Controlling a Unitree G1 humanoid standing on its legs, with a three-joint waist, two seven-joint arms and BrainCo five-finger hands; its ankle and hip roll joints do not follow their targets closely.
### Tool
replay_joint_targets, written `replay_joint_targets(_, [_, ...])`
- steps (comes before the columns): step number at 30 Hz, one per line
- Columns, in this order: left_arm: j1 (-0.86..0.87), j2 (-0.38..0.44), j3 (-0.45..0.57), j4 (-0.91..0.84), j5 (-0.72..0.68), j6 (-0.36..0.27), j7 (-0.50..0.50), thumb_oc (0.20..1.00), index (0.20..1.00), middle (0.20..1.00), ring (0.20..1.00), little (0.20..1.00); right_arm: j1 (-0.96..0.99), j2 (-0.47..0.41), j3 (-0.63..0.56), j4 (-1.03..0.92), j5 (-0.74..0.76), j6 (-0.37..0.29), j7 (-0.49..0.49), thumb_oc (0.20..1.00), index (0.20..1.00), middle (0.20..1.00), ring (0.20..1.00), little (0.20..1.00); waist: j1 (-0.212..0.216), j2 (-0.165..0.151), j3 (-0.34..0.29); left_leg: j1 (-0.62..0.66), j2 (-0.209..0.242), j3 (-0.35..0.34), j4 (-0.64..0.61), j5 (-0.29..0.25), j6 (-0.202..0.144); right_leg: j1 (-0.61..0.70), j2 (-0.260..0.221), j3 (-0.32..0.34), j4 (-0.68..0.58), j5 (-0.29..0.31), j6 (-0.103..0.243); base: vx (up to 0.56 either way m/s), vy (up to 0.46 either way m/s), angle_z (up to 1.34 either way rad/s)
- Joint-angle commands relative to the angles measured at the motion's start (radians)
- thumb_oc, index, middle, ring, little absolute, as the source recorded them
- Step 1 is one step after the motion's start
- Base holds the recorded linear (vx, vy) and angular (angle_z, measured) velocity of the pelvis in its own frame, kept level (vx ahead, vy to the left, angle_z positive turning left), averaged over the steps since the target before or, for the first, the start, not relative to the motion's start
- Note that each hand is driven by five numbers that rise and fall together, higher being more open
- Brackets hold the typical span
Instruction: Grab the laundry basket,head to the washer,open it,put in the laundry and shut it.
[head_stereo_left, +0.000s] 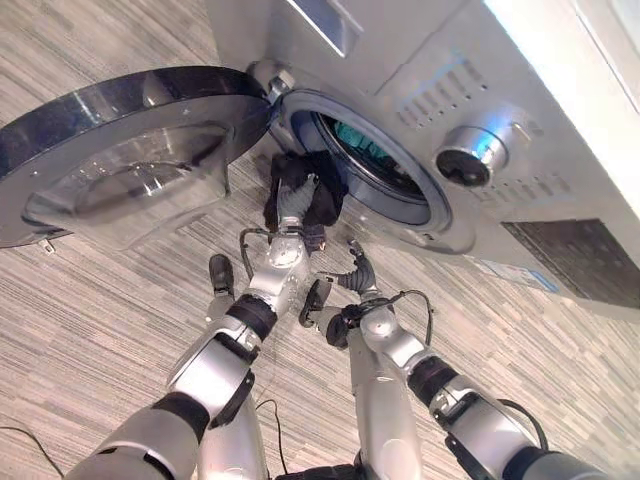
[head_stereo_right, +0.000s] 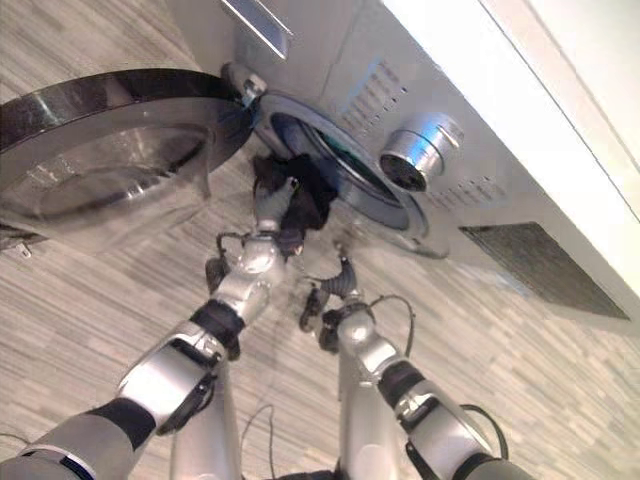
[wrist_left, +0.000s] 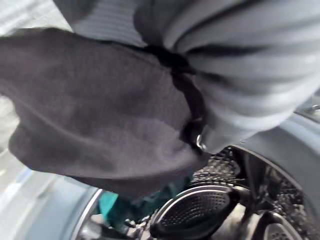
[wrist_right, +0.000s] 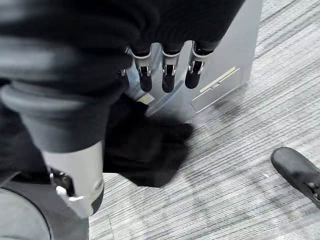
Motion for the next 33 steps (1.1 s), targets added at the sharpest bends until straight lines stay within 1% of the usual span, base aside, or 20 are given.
replay_joint_targets(1, [-0.089,-0.102,-0.019,-0.117,0.049,-0.069,0.008,0.2,0.2,0.2,0.2,0.2,-0.021,0.02,-0.003,0.052,0.039,-0.019,-0.006,1.0,1.0,1.0,1.0,1.0,0.008,0.037,-0.032,-0.071,-0.002,0.01,-0.059,0.014,0.035,-0.061,-0.046,0.045,-0.053,0.082,0.121,0.03,0.024,0.15])
replay_joint_targets(3, [-0.105,-0.115,-0.028,-0.126,0.052,-0.068,0.009,0.2,0.2,0.2,0.2,0.2,-0.046,0.027,-0.005,0.097,0.041,-0.013,-0.01,1.0,1.0,1.0,1.0,1.0,0.01,0.043,-0.028,-0.084,-0.004,0.012,-0.052,0.011,0.035,-0.07,-0.051,0.044,-0.046,0.078,0.123,0.02,0.015,0.12])
replay_joint_targets(5, [-0.131,-0.161,-0.049,-0.143,0.06,-0.064,0.009,0.2,0.2,0.2,0.2,0.2,-0.108,0.052,-0.003,0.199,0.032,0.016,-0.026,1.0,1.0,1.0,1.0,1.0,0.017,0.064,-0.018,-0.113,-0.014,0.016,-0.038,0.009,0.031,-0.093,-0.063,0.044,-0.022,0.068,0.125,0.02,0.029,0.11])
replay_joint_targets(8, [-0.143,-0.222,-0.07,-0.147,0.052,-0.07,0.01,0.2,0.2,0.2,0.2,0.2,-0.171,0.079,-0.008,0.317,0.032,0.035,-0.037,1.0,1.0,1.0,1.0,1.0,0.024,0.09,-0.012,-0.145,-0.02,0.023,-0.019,0.005,0.028,-0.119,-0.076,0.047,0.003,0.057,0.127,0.02,0.03,0.16])
replay_joint_targets(9, [-0.144,-0.222,-0.071,-0.146,0.052,-0.071,0.01,0.2,0.2,0.2,0.2,0.2,-0.174,0.08,-0.009,0.321,0.032,0.034,-0.036,1.0,1.0,1.0,1.0,1.0,0.024,0.091,-0.013,-0.148,-0.02,0.023,-0.017,0.004,0.029,-0.122,-0.077,0.047,0.005,0.057,0.127,0.02,0.025,0.12])
replay_joint_targets(11, [-0.142,-0.284,-0.098,-0.148,0.036,-0.076,0.006,0.2,0.2,0.2,0.2,0.2,-0.24,0.098,-0.037,0.419,0.055,0.04,-0.057,1.0,1.0,1.0,1.0,1.0,0.032,0.119,-0.009,-0.172,-0.023,0.034,-0.008,0.004,0.025,-0.149,-0.092,0.05,0.027,0.049,0.13,0.02,0.044,0.08])
replay_joint_targets(12, [-0.143,-0.285,-0.1,-0.147,0.036,-0.077,0.006,0.2,0.2,0.2,0.2,0.2,-0.243,0.098,-0.039,0.423,0.055,0.038,-0.056,1.0,1.0,1.0,1.0,1.0,0.033,0.119,-0.01,-0.175,-0.023,0.034,-0.007,0.004,0.025,-0.152,-0.092,0.051,0.029,0.049,0.131,0.04,0.04,0.09])
replay_joint_targets(14, [-0.133,-0.332,-0.125,-0.153,0.017,-0.084,-0.001,0.2,0.2,0.2,0.2,0.2,-0.291,0.102,-0.086,0.486,0.109,0.031,-0.082,1.0,1.0,1.0,1.0,1.0,0.042,0.149,-0.009,-0.195,-0.031,0.042,-0.002,0.007,0.021,-0.178,-0.102,0.059,0.046,0.044,0.134,0.04,0.021,0.06])
replay_joint_targets(15, [-0.133,-0.332,-0.127,-0.153,0.016,-0.085,-0.001,0.2,0.2,0.2,0.2,0.2,-0.293,0.101,-0.088,0.489,0.109,0.03,-0.082,1.0,1.0,1.0,1.0,1.0,0.044,0.149,-0.01,-0.197,-0.031,0.042,-0.002,0.007,0.021,-0.18,-0.103,0.059,0.047,0.043,0.134,0.03,0.01,0.03])
replay_joint_targets(18, [-0.115,-0.364,-0.151,-0.19,-0.017,-0.105,-0.008,0.2,0.2,0.2,0.2,0.2,-0.34,0.087,-0.167,0.538,0.192,0.008,-0.125,1.0,1.0,1.0,1.0,1.0,0.058,0.189,-0.015,-0.21,-0.042,0.055,-0.013,0.012,0.018,-0.205,-0.116,0.066,0.061,0.04,0.142,0.04,0.021,0.09])
replay_joint_targets(19, [-0.115,-0.364,-0.151,-0.19,-0.017,-0.105,-0.008,0.2,0.2,0.2,0.2,0.2,-0.34,0.087,-0.167,0.538,0.192,0.008,-0.125,1.0,1.0,1.0,1.0,1.0,0.058,0.189,-0.015,-0.21,-0.042,0.055,-0.013,0.012,0.018,-0.205,-0.116,0.066,0.061,0.04,0.142,0.05,0.025,0.13])
replay_joint_targets(20, [-0.106,-0.369,-0.159,-0.209,-0.027,-0.112,-0.009,0.2,0.2,0.2,0.2,0.2,-0.352,0.073,-0.192,0.551,0.208,0.004,-0.148,1.0,1.0,1.0,1.0,1.0,0.062,0.204,-0.017,-0.213,-0.045,0.061,-0.016,0.013,0.017,-0.213,-0.119,0.072,0.067,0.037,0.144,0.03,0.006,0.09])
replay_joint_targets(21, [-0.105,-0.369,-0.161,-0.21,-0.027,-0.112,-0.009,0.2,0.2,0.2,0.2,0.2,-0.353,0.072,-0.194,0.551,0.208,0.004,-0.148,1.0,1.0,1.0,1.0,1.0,0.064,0.204,-0.017,-0.214,-0.046,0.061,-0.015,0.013,0.017,-0.215,-0.119,0.072,0.068,0.037,0.144,0.04,0.009,0.08])
replay_joint_targets(23, [-0.097,-0.365,-0.166,-0.241,-0.029,-0.119,-0.008,0.2,0.2,0.2,0.2,0.2,-0.356,0.066,-0.205,0.563,0.209,0.002,-0.162,1.0,1.0,1.0,1.0,1.0,0.069,0.216,-0.022,-0.217,-0.048,0.064,-0.015,0.011,0.018,-0.221,-0.123,0.077,0.072,0.033,0.144,0.04,0.016,0.08])
replay_joint_targets(24, [-0.074,-0.337,-0.181,-0.339,-0.027,-0.122,-0.004,0.2,0.2,0.2,0.2,0.2,-0.365,0.047,-0.235,0.596,0.209,0.012,-0.186,1.0,1.0,1.0,1.0,1.0,0.086,0.243,-0.025,-0.225,-0.053,0.07,0.0,0.004,0.02,-0.229,-0.132,0.081,0.085,0.028,0.147,0.06,0.023,0.08])
replay_joint_targets(26, [-0.061,-0.309,-0.193,-0.417,0.002,-0.114,-0.002,0.2,0.2,0.2,0.2,0.2,-0.373,0.024,-0.273,0.633,0.219,0.022,-0.214,1.0,1.0,1.0,1.0,1.0,0.102,0.265,-0.027,-0.235,-0.06,0.068,0.014,-0.003,0.023,-0.232,-0.141,0.082,0.094,0.02,0.148,0.05,0.016,0.13])
replay_joint_targets(27, [-0.059,-0.308,-0.196,-0.422,0.004,-0.112,0.0,0.2,0.2,0.2,0.2,0.2,-0.375,0.023,-0.275,0.635,0.219,0.022,-0.214,1.0,1.0,1.0,1.0,1.0,0.103,0.265,-0.027,-0.236,-0.06,0.067,0.016,-0.004,0.024,-0.232,-0.141,0.081,0.095,0.019,0.148,0.04,0.011,0.11])
replay_joint_targets(28, [-0.042,-0.278,-0.205,-0.492,0.033,-0.102,-0.005,0.2,0.2,0.2,0.2,0.2,-0.375,0.002,-0.311,0.66,0.242,0.024,-0.225,1.0,1.0,1.0,1.0,1.0,0.118,0.285,-0.027,-0.243,-0.066,0.065,0.032,-0.011,0.026,-0.236,-0.149,0.083,0.109,0.012,0.149,0.04,0.008,0.06])
replay_joint_targets(30, [-0.024,-0.254,-0.213,-0.551,0.047,-0.092,-0.009,0.2,0.2,0.2,0.2,0.2,-0.367,-0.017,-0.358,0.67,0.296,0.013,-0.215,1.0,1.0,1.0,1.0,1.0,0.134,0.298,-0.028,-0.253,-0.072,0.06,0.05,-0.021,0.029,-0.241,-0.159,0.083,0.125,0.002,0.15,0.04,0.005,0.13])
replay_joint_targets(33, [-0.01,-0.241,-0.221,-0.608,0.035,-0.097,-0.029,0.2,0.2,0.2,0.2,0.2,-0.364,-0.037,-0.39,0.682,0.358,0.004,-0.19,1.0,1.0,1.0,1.0,1.0,0.157,0.32,-0.027,-0.275,-0.082,0.056,0.076,-0.03,0.03,-0.256,-0.172,0.086,0.149,-0.012,0.149,0.04,-0.013,0.18])
